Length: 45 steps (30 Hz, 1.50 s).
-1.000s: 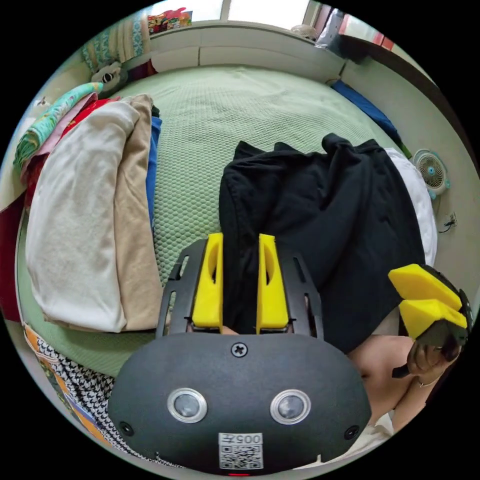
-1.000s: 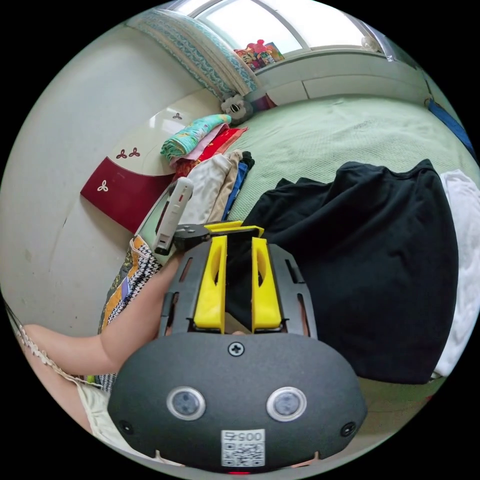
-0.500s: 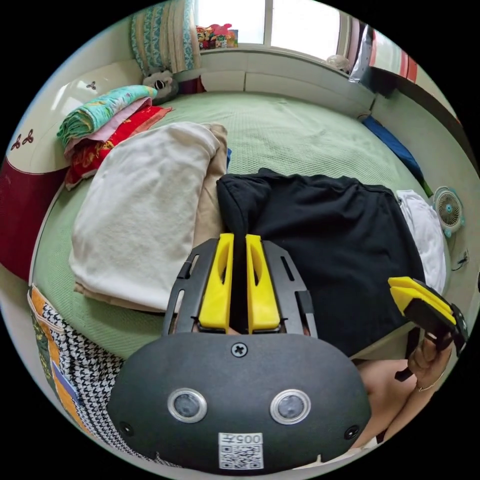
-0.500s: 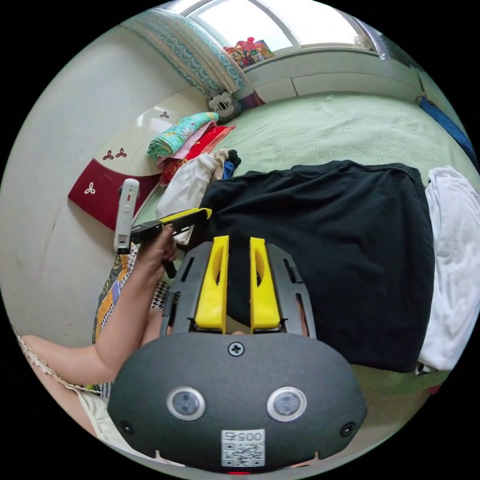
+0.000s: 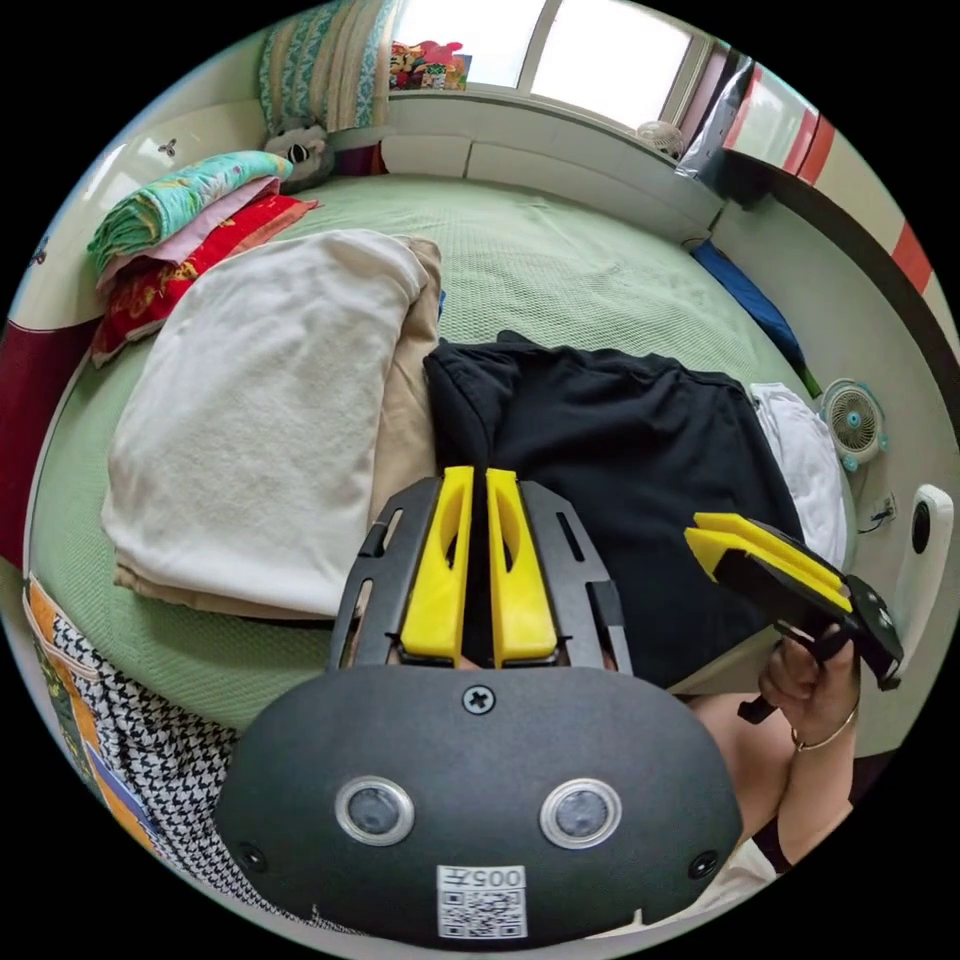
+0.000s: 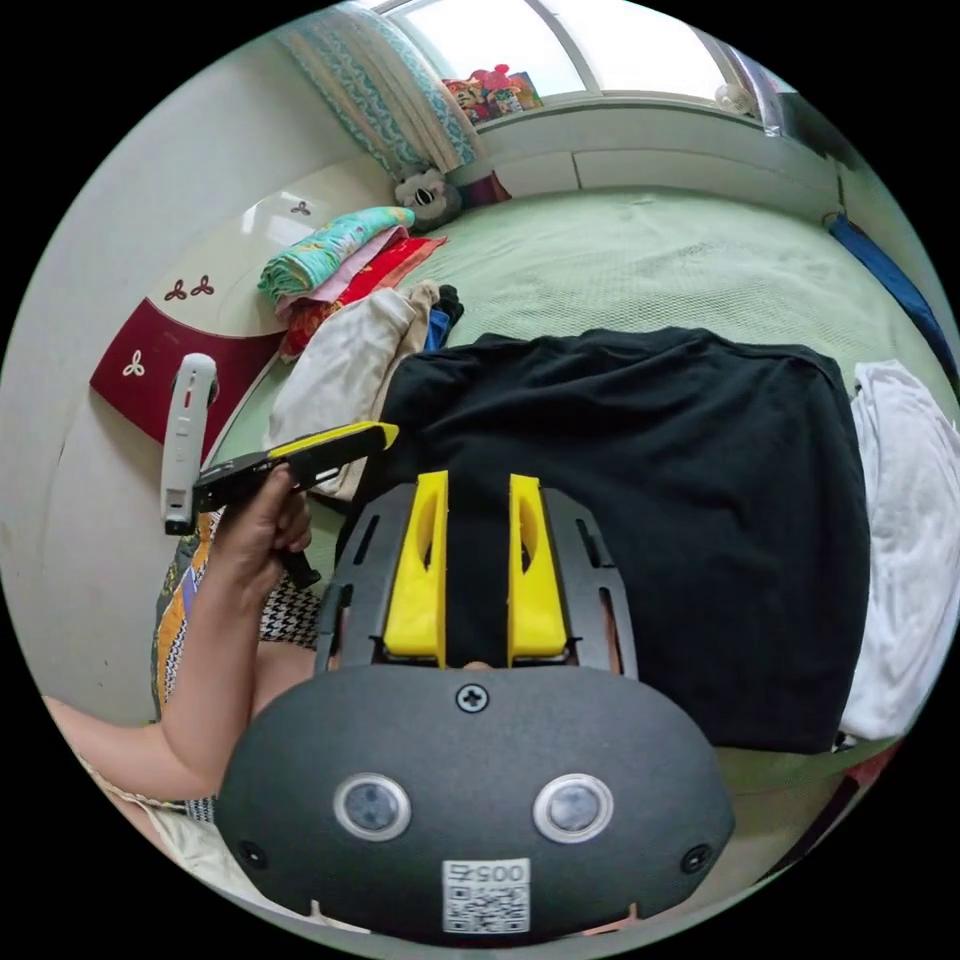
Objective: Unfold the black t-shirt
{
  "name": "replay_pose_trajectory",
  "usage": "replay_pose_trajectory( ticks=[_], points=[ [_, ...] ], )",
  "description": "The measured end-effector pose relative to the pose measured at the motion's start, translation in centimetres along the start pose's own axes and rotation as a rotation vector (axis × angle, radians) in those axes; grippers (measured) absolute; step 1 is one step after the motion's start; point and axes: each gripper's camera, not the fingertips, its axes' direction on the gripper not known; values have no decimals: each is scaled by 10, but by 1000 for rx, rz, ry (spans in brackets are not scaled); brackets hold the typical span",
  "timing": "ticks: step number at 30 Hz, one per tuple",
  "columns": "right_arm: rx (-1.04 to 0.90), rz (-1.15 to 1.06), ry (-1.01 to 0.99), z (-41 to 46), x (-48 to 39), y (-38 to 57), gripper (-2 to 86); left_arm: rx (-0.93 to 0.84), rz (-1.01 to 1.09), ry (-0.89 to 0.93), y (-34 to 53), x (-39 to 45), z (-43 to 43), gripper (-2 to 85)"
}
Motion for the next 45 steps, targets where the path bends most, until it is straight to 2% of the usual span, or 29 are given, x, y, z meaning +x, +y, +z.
replay_pose_trajectory(
  ticks=[4,7,11,13,16,19,26,32,39,43,45],
  points=[
    [-23,-72,-6,6,-44,-46,106,3,1,11,2,-8,-1,40],
    [-114,-107,-25,38,-78,-83,121,-1,1,25,2,-14,-1,39],
    [-294,-108,182,99,-103,-108,102,-9,-1,37,3,-19,0,37],
    [-302,-91,191,107,-104,-107,72,-19,3,25,3,-22,0,33],
    [-173,-3,99,82,-100,-94,11,-5,-7,49,4,-29,-7,29],
    [-65,-7,125,48,-94,-68,-6,54,-27,71,8,-40,-18,20],
    [112,107,220,-38,-42,7,-14,28,-81,130,11,-53,-12,16],
    [209,214,246,-122,-1,65,-14,4,-31,91,7,-32,-3,37],
    [317,270,226,-203,-3,188,-13,-26,-16,88,-4,-3,14,53],
    [413,319,363,-252,-2,245,-13,-17,-7,57,-6,14,18,61],
    [426,355,357,-273,7,259,-13,-17,-6,72,-6,19,19,64]
  ],
)
